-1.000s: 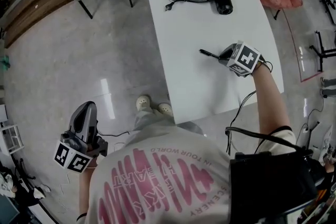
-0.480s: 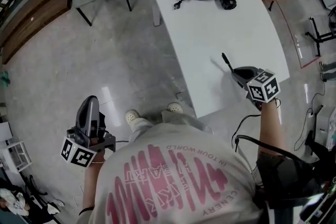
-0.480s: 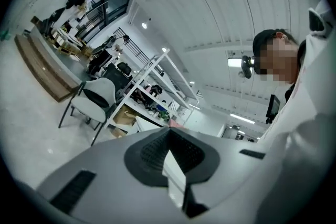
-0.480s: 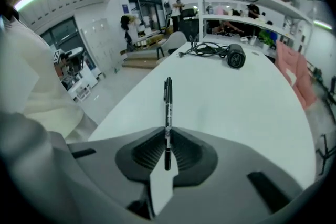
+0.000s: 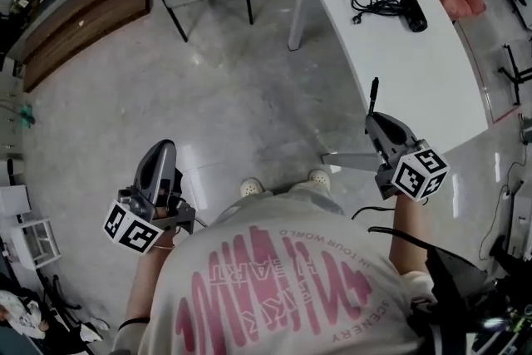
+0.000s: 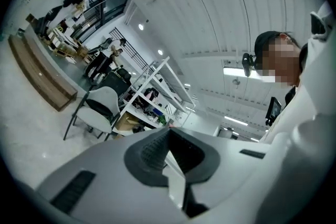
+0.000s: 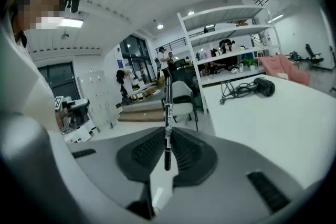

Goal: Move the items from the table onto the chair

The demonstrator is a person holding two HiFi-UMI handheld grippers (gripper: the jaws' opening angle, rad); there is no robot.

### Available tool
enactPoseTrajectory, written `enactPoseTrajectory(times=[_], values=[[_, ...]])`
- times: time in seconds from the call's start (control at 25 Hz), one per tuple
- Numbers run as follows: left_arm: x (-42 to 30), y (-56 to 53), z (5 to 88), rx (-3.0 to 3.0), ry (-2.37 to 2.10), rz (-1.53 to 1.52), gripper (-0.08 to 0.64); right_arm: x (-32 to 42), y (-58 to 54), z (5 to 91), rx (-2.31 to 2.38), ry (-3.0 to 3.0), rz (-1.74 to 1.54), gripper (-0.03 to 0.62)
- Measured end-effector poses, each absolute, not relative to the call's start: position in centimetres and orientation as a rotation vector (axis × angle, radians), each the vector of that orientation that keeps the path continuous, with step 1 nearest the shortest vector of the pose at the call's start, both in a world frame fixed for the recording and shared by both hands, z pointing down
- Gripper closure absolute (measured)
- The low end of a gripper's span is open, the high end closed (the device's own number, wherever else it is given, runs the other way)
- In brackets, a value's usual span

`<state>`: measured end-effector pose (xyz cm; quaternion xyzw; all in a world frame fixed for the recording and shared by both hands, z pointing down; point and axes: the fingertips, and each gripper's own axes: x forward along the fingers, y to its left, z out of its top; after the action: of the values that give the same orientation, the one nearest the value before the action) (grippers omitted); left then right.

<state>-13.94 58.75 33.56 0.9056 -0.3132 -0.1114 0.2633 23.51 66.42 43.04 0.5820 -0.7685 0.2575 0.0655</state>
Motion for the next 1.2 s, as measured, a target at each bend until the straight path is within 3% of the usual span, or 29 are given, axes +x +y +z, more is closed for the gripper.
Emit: enactPoseTrajectory(times=[0.4, 0.72, 1.2], values=[[-22.5, 55.0, 34.4, 2.324, -0.965, -0.505, 0.551, 10.8, 54.0, 35.9, 1.598, -2.587, 0.538, 0.543], [-24.5, 49.2, 34.8, 2.290, -1.094, -0.487, 0.551, 8.0, 46.2, 32.1, 1.641, -2.717, 0.397, 0.542], [-24.1, 34.2, 33.4, 2.244, -1.227, -0.527, 0.551, 8.3, 28.3, 33.4, 1.465, -2.784, 0.409, 0.541]])
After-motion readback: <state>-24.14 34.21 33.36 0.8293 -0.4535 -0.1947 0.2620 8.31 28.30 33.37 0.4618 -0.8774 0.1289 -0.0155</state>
